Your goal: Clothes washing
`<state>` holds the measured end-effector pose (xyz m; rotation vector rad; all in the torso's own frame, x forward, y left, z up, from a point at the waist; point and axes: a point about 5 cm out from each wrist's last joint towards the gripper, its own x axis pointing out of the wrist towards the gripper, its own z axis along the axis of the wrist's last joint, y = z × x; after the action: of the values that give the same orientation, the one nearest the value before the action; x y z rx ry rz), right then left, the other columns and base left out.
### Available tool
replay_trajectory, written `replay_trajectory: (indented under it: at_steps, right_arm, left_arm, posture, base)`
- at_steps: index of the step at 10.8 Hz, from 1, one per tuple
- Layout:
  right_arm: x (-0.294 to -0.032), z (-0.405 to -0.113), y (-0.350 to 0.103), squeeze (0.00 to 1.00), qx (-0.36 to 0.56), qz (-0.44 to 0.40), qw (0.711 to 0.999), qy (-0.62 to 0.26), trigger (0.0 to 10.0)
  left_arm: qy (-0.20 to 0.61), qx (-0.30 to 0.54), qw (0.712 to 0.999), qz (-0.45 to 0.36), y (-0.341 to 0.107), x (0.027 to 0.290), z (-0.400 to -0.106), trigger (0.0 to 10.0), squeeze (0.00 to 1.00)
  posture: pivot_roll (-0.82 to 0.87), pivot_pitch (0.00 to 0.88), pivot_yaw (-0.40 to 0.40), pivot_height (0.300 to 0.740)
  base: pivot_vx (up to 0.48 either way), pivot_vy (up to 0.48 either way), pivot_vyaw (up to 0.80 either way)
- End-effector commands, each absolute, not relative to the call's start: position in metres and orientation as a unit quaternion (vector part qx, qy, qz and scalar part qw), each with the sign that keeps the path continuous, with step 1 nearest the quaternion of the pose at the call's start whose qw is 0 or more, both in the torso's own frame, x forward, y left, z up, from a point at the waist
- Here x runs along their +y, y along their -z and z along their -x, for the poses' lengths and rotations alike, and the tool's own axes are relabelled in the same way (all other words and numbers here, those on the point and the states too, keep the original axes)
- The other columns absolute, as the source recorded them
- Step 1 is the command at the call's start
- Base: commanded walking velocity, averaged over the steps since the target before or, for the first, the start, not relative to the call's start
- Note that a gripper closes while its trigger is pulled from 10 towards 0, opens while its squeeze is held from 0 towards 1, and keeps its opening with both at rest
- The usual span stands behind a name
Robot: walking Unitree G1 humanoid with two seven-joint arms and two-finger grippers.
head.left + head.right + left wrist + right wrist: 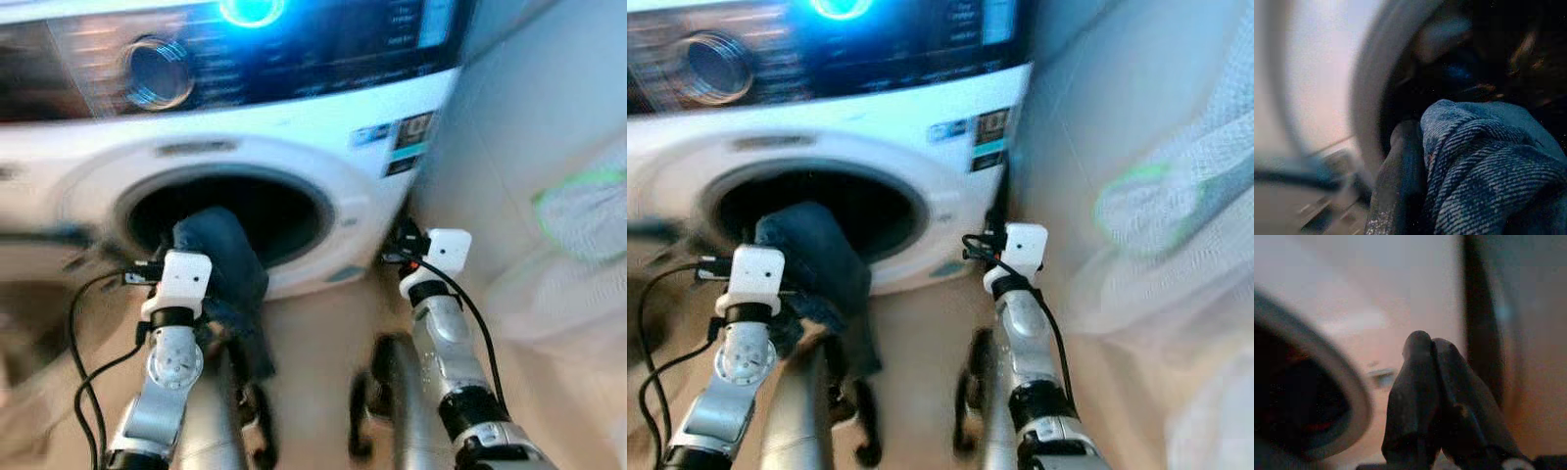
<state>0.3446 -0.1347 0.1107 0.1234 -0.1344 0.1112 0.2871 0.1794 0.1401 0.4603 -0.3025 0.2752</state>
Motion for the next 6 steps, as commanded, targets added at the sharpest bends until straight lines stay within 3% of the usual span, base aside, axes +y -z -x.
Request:
replay_trajectory:
  at_steps: [1, 5, 6]
  right_arm:
    - [-0.1367, -0.3403, -0.1023, 0.00, -0.051, -0.066, 0.995, -0.052, 10.0]
    - [-0.1358, -0.3405, -0.1018, 0.00, -0.049, -0.065, 0.995, -0.055, 10.0]
    - [-0.1357, -0.3406, -0.1019, 0.00, -0.048, -0.065, 0.995, -0.056, 10.0]
  left_arm:
    - [-0.145, -0.165, 0.948, -0.229, -0.1452, 0.1801, -0.2830, 10.0, 0.00]
    - [-0.146, -0.162, 0.949, -0.228, -0.1451, 0.1802, -0.2826, 10.0, 0.00]
    - [-0.146, -0.163, 0.949, -0.228, -0.1453, 0.1801, -0.2826, 10.0, 0.00]
  posture:
    - [0.06, 0.271, 0.027, 0.568]
    - [0.06, 0.271, 0.026, 0.568]
    - [0.06, 0.271, 0.026, 0.568]
  base:
    - [-0.285, 0.000, 0.00]
    - [-0.253, 0.000, 0.00]
    - [0.000, 0.000, 0.00]
